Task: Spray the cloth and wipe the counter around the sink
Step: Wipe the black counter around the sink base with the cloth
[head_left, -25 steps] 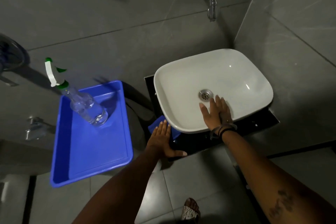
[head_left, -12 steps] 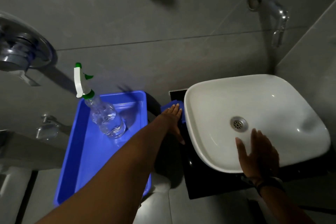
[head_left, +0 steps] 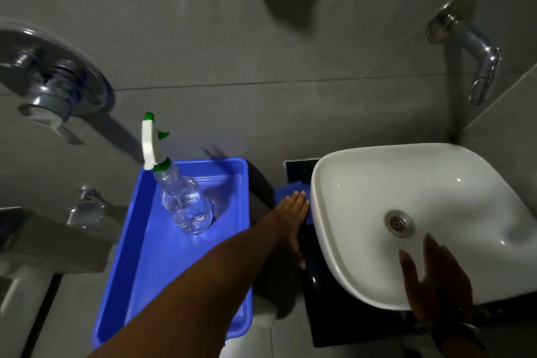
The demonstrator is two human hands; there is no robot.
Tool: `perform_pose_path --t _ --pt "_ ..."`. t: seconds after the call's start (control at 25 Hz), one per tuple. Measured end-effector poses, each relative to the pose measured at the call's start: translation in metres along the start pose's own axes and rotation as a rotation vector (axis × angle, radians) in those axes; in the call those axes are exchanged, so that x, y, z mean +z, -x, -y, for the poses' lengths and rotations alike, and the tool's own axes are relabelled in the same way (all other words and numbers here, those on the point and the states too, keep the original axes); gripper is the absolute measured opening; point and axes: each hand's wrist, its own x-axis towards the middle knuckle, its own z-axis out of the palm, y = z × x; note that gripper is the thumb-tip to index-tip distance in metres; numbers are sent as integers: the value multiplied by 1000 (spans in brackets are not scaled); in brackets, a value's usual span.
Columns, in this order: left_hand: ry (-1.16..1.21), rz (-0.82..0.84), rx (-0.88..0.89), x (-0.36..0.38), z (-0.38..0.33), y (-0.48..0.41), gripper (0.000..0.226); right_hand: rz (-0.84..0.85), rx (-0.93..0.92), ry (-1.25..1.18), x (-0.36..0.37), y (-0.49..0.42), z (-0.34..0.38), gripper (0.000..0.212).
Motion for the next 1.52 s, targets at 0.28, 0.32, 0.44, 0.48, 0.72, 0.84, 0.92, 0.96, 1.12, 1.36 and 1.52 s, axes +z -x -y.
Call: perform_pose_path --t 0.28,0.32,0.44,0.48,0.72,0.84,0.92,0.96,1.12,1.36,1.52 --pt "67 9 99 73 -81 96 152 3 11 -41 -11 7 7 83" --pt "60 25 106 82 -92 105 150 17 15 -36 -11 9 7 81" --pt "49 43 81 97 -107 119 146 58 11 -15 -11 12 4 86" --pt "61 33 72 97 -107 120 144 59 -8 1 -10 14 3 86" --pt "126 46 -82 53 -75 78 150 43 -67 77 -7 20 0 87" --pt "63 70 -100 7 -38 35 150 30 -65 88 -1 17 -3 85" --pt "21 56 -131 -18 -14 9 149 39 -72 106 3 12 -5 88" --pt "-2 53 -132 -28 -5 -4 149 43 -78 118 5 11 -5 89" --pt "-109 55 -86 -61 26 -51 148 30 -104 150 11 8 -8 81" --pt "-170 66 -24 -66 41 -69 150 40 -135 125 8 10 -9 76" --pt "-175 79 -1 -54 31 -49 154 61 -139 137 -1 12 -1 83"
